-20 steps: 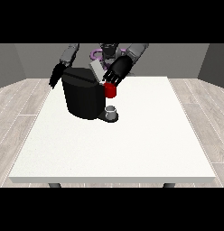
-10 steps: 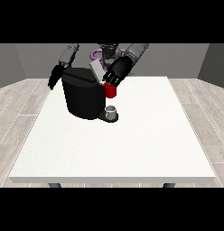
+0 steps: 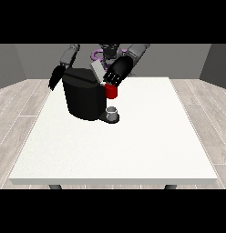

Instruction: Insert the coffee pod into the coffee machine and close the lid

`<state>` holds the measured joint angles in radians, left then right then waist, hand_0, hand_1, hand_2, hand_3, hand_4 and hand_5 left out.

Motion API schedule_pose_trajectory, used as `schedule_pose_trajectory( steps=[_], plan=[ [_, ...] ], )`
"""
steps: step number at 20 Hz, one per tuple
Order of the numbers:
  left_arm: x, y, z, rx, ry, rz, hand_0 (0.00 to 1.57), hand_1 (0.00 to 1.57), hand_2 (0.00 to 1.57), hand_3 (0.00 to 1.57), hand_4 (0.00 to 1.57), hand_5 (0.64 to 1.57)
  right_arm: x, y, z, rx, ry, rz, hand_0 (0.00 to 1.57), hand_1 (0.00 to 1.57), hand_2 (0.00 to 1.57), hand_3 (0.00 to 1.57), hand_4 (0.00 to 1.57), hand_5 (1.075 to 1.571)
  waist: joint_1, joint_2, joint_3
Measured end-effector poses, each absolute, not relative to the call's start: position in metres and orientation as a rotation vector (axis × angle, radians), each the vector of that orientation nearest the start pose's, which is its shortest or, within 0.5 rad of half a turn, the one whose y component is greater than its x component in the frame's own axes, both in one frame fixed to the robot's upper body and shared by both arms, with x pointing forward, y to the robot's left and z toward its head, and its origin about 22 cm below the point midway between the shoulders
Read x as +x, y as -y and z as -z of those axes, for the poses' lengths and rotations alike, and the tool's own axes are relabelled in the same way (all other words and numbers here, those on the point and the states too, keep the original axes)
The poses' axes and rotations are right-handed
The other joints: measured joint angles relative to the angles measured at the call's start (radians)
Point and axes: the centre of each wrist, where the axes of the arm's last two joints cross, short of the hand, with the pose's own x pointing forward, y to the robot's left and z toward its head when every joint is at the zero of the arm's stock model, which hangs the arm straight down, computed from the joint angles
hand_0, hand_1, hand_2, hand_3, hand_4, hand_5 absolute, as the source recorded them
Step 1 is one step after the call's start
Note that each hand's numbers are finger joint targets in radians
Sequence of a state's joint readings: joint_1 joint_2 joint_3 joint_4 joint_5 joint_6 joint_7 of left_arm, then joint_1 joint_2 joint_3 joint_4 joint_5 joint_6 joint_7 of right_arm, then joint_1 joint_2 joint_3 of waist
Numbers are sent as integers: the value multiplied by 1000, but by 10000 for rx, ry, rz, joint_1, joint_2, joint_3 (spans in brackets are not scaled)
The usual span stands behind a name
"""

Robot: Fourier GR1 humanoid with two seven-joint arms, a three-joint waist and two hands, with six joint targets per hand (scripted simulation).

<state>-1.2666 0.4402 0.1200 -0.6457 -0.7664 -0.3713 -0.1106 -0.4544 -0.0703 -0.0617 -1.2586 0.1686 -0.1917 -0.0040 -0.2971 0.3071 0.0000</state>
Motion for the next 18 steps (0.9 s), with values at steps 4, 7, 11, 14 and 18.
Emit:
schedule_pose_trajectory(
  steps=[4,7,11,14,18],
  plan=[
    [462,-239,-276,7453,15904,11483,1210,1210,1220,1093,0,1571,349,206,-58,-2569,17122,-1096,0,0,0,0,0,1571,-62,51,2],
    [462,-239,-268,7880,15881,11808,1160,1160,1178,1050,0,1571,348,209,-57,-2564,17159,-1108,0,0,0,0,0,1571,-95,118,1],
    [462,-250,-268,8183,15742,11874,1115,1115,1136,1016,0,1571,348,206,-61,-2584,17111,-1108,0,0,0,0,0,1571,-177,208,2],
    [463,-248,-267,8071,15922,11826,1110,1110,1122,969,0,1571,347,210,-58,-2633,17118,-1133,0,0,0,0,0,1571,-163,239,6],
    [462,-248,-279,8152,16542,11551,1247,1247,1211,957,0,1571,348,207,-61,-2626,17323,-1167,0,0,0,0,41,1571,-189,421,10]
  ],
)
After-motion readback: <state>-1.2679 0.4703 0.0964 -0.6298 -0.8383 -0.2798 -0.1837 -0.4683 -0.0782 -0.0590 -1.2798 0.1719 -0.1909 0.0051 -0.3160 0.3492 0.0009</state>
